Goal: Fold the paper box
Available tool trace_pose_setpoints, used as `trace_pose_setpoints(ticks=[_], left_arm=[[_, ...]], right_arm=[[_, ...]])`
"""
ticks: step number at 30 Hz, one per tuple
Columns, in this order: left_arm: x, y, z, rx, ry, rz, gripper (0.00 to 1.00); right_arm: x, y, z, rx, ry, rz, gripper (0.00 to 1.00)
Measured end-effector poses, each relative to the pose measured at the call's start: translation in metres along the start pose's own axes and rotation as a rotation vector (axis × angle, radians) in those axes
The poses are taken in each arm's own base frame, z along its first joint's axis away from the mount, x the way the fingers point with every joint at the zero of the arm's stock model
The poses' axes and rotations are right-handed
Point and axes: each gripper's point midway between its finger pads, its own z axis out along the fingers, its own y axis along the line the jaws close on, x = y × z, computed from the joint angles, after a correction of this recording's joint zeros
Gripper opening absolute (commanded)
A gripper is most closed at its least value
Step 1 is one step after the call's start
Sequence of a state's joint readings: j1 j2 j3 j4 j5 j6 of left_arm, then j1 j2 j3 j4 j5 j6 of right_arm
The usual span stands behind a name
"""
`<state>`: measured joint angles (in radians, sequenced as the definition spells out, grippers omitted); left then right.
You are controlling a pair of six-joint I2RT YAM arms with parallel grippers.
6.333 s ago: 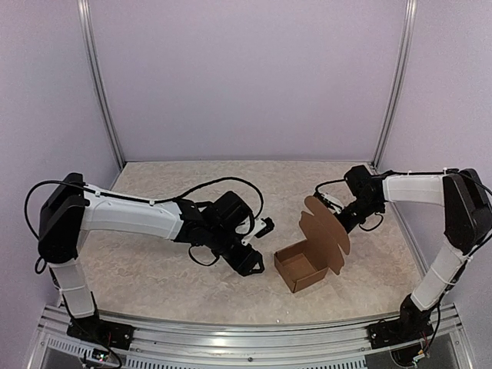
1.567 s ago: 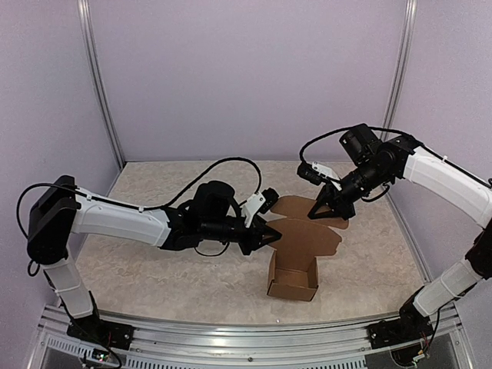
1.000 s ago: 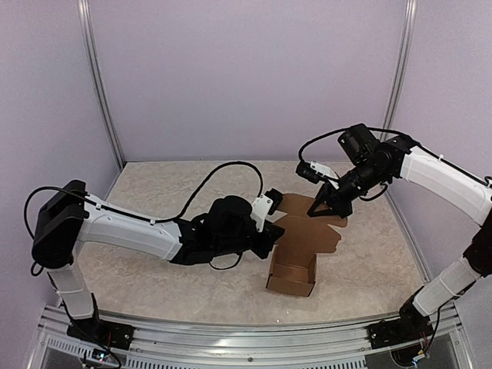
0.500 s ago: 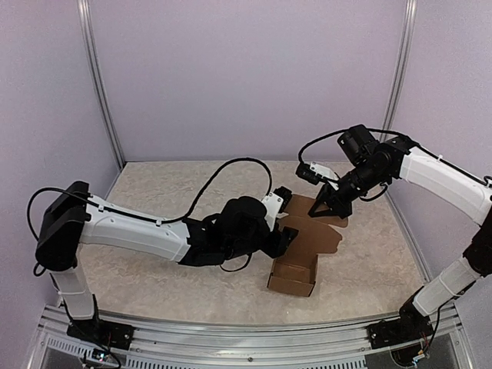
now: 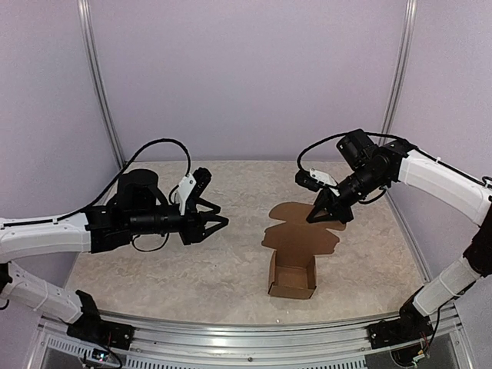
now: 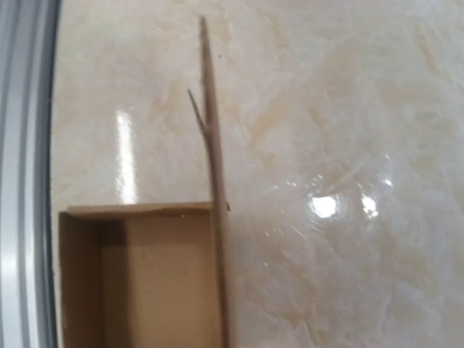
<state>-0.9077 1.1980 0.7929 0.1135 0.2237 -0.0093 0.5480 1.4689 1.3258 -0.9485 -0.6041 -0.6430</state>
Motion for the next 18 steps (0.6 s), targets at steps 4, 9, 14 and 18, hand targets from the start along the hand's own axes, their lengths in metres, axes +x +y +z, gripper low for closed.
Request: trace_pose_setpoints(ticks=[4, 9, 14, 18], left_arm=[[0.025, 0.004, 0.010, 0.057, 0.059, -0.020, 0.54], [0.043, -0.011, 0.044, 0.176, 0.130, -0.023, 0.49], [0.039, -0.024, 0.066, 0.259, 0.138, 0.002, 0.42], [0.031, -0.032, 0.070, 0.299, 0.147, 0.046, 0.38]], right_arm=[[-0.005, 0.006, 0.000, -0.032, -0.027, -0.014, 0.00], [-0.011, 0.014, 0.000, -0.069, -0.056, -0.026, 0.00], [-0.014, 0.021, 0.001, -0.102, -0.068, -0.035, 0.00], [-0.014, 0.026, 0.001, -0.116, -0.070, -0.044, 0.00]])
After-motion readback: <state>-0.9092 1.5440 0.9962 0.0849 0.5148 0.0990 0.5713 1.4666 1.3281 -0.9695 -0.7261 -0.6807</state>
